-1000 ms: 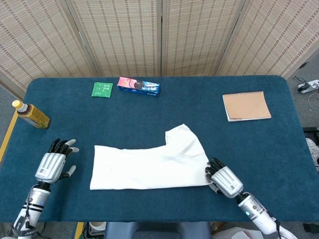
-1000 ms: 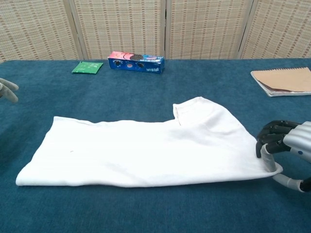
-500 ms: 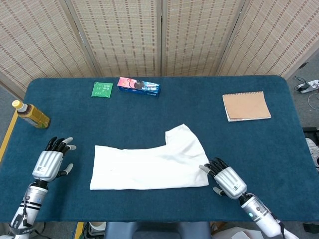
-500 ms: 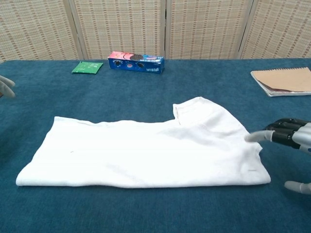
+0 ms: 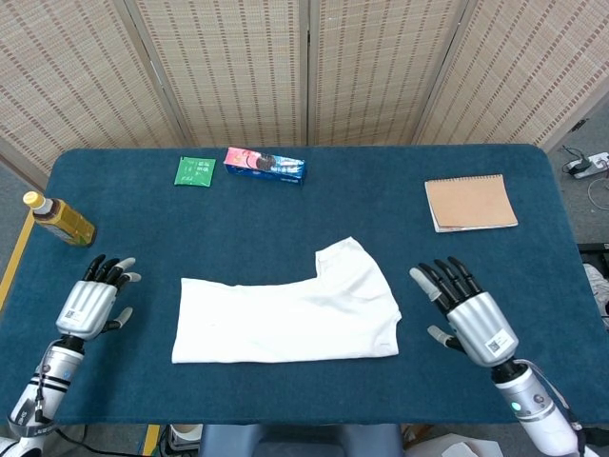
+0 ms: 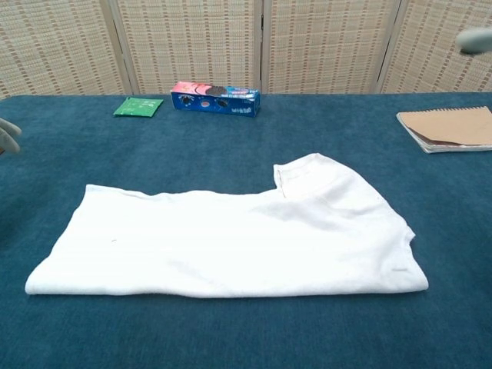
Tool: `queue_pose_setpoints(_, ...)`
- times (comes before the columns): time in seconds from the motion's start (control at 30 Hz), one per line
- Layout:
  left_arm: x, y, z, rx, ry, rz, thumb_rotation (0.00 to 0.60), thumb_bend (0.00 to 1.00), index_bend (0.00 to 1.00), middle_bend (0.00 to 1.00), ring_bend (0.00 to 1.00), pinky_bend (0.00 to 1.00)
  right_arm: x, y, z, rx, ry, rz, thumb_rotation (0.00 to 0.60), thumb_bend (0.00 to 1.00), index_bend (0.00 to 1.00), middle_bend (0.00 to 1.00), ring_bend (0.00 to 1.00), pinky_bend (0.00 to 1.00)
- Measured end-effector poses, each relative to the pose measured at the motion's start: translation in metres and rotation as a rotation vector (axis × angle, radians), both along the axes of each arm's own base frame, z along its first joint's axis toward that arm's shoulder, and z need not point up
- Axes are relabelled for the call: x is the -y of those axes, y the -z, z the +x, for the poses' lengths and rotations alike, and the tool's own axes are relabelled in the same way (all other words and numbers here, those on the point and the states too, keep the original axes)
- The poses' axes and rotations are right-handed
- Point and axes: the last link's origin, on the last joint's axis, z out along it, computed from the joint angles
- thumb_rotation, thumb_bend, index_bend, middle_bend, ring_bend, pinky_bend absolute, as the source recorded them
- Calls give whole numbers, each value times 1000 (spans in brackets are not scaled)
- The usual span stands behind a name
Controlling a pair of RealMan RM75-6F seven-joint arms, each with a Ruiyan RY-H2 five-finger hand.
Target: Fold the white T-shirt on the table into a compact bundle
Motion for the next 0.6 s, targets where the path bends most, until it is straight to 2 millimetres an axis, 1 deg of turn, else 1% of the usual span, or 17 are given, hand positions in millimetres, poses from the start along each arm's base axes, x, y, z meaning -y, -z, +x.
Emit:
queue_pose_setpoints(0.13,-7,6,-5,-32,72,-46,600,319,356,141,100,4,0,-17,3,17,2,-55,600,106,0,118,50,58)
queue_pose_setpoints(0.2,-10,10,-7,-53,119,-70,600,269,356,141,100,4,-1,-20,2,17,5,-62,600,106,0,120,50,58)
queue_pose_setpoints(0.4,-19,28,-10,-102,259,-107,600,145,330,141,100,4,-5,-21,1,23,9,-59,600,106,0,125,50,58)
queue_pose_setpoints(0.6,-24,48,-6,-99,385,-109,600,135,311,141,100,4,-7,-22,-1,35,25,-64,600,106,0,130,50,58)
